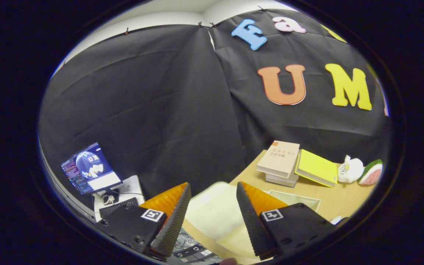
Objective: Open the storage box then place both shoes into the box .Put the left shoe in first, then the right shoe, with the right side of both shoes facing outward in a uniform manner.
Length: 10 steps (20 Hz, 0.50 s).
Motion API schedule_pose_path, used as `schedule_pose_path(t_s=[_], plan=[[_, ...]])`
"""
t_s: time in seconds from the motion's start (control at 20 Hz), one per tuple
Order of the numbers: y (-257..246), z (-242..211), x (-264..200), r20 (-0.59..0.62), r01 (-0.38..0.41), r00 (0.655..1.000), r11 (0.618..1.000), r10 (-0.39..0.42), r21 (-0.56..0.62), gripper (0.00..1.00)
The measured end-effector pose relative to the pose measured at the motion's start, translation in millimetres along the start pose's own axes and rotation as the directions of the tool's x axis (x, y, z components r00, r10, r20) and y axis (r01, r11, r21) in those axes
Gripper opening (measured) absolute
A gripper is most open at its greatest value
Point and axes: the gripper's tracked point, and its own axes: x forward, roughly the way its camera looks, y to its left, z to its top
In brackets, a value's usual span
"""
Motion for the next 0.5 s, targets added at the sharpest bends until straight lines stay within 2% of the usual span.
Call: schedule_pose_path(t_s=[0.2, 0.5], plan=[[-36, -2, -22, 0.042, 0.1, 0.994, 0.995, -0.101, 0.031, 0.92], [-107, -8, -72, 0.088, 0.262, 0.96, 0.963, -0.267, 0.066, 0.93]])
